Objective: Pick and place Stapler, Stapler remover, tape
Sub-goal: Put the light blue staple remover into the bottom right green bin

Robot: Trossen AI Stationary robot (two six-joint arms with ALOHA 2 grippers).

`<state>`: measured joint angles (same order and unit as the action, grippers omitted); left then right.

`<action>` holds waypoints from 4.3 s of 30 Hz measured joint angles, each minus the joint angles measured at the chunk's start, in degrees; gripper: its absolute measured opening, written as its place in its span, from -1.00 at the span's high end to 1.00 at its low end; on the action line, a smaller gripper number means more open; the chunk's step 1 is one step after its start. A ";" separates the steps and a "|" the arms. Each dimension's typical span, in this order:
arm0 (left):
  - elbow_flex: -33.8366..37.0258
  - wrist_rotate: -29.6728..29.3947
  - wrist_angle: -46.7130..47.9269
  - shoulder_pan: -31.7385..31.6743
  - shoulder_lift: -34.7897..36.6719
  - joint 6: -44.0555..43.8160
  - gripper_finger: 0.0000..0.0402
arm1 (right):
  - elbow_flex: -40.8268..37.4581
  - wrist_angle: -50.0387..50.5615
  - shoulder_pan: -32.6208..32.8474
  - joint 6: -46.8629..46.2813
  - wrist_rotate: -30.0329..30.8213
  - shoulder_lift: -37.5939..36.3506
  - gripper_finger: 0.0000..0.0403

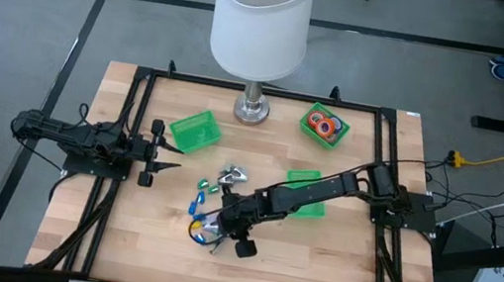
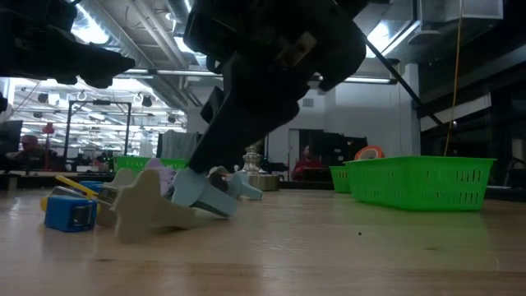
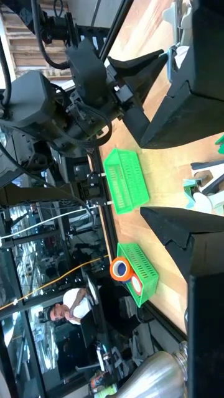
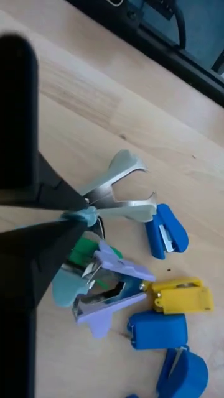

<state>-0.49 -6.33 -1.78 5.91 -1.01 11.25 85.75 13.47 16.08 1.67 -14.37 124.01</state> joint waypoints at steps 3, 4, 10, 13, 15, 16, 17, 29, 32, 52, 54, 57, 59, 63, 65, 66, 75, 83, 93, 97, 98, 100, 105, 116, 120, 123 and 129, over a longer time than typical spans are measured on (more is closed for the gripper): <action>0.01 0.00 0.02 -0.02 0.00 0.00 0.22 | 0.18 0.35 0.00 -0.01 0.23 -0.10 0.95; 0.01 0.00 0.00 -0.02 0.00 0.00 0.22 | 0.19 0.62 0.00 -0.21 0.24 -0.11 0.95; 0.01 0.00 0.00 -0.01 0.00 0.00 0.22 | 0.36 13.46 -0.22 0.34 4.39 -3.55 0.98; 0.02 0.00 0.02 -0.01 0.00 0.00 0.22 | 1.46 23.60 -0.32 1.37 8.16 -6.31 0.99; 0.00 0.00 0.02 -0.01 0.00 0.00 0.22 | 2.92 28.13 -0.47 1.38 9.85 -7.91 0.99; 0.00 0.00 0.01 -0.01 0.01 0.00 0.22 | 3.74 30.36 -0.55 1.35 10.27 -8.54 0.99; 0.00 0.00 0.00 -0.01 0.01 0.00 0.22 | 4.88 32.52 -0.55 1.33 10.29 -8.85 0.99; 0.01 0.00 0.01 -0.02 0.01 0.00 0.22 | 8.27 33.98 -1.46 4.06 -1.26 -8.71 1.00; 0.00 0.00 0.02 -0.02 0.00 0.00 0.22 | 8.37 32.42 -0.70 2.61 7.09 -8.59 1.00; 0.00 0.00 0.00 0.00 0.00 0.00 0.22 | 8.31 29.17 -5.32 2.00 18.88 -9.64 1.00; 0.02 0.00 0.00 -0.01 0.02 0.00 0.22 | 8.31 32.10 -6.02 -0.05 17.82 -10.98 1.00; 0.02 0.00 0.00 -0.02 0.01 0.00 0.22 | 8.31 34.19 -6.48 -2.83 17.53 -14.17 1.00; 0.01 0.00 0.01 0.01 0.00 0.00 0.22 | 8.34 35.84 -6.49 -4.32 17.33 -17.01 1.00; 0.01 0.03 0.01 -0.01 0.00 0.00 0.22 | 8.36 44.28 -6.54 -8.74 17.72 -21.82 1.00; 0.01 0.05 0.01 -0.02 0.00 0.00 0.22 | 8.36 49.85 -6.54 -10.96 18.51 -24.19 1.00; 0.00 0.07 0.02 -0.02 0.00 0.00 0.22 | 8.36 52.49 -6.54 -11.94 19.13 -25.32 1.00; 0.02 0.05 0.00 -0.02 0.00 0.00 0.22 | -7.58 54.96 -6.54 -18.02 20.39 -38.54 1.00; 0.01 0.09 0.00 -0.01 0.02 0.00 0.22 | -29.84 33.56 -7.16 -18.23 20.81 -45.29 1.00; 0.01 0.07 0.00 -0.02 0.01 0.00 0.22 | -38.37 23.28 -10.13 -17.90 20.80 -46.23 0.85; 0.01 0.09 0.00 -0.01 0.00 0.00 0.22 | -38.37 24.72 -11.61 -17.93 19.04 -46.23 0.71; 0.02 0.09 0.02 -0.01 0.00 0.00 0.22 | -38.37 25.22 -11.95 -18.01 18.65 -46.23 0.67; 0.01 0.09 0.00 -0.01 0.00 0.00 0.22 | -38.37 25.63 -12.63 -18.89 17.76 -46.23 0.56; 0.00 0.11 0.02 -0.01 0.01 0.00 0.22 | -34.13 28.82 -13.61 -20.83 17.35 -45.57 0.26; 0.00 0.17 0.02 -0.01 0.00 0.00 0.22 | -12.30 39.26 -12.38 -18.93 17.79 -32.15 0.09; 0.00 0.17 0.02 -0.01 0.00 0.00 0.22 | -5.31 38.61 -10.94 -14.42 17.79 -25.69 0.10; 0.02 0.19 0.02 -0.01 0.00 0.00 0.22 | -1.13 37.03 -10.40 -10.85 17.81 -20.91 0.11; 0.01 0.18 0.02 0.01 0.00 0.00 0.22 | 2.12 28.67 -10.40 -1.83 17.92 -13.31 0.11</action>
<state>-0.48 -6.15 -1.76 5.91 -1.02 11.25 87.87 42.14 5.67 -0.15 3.54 110.69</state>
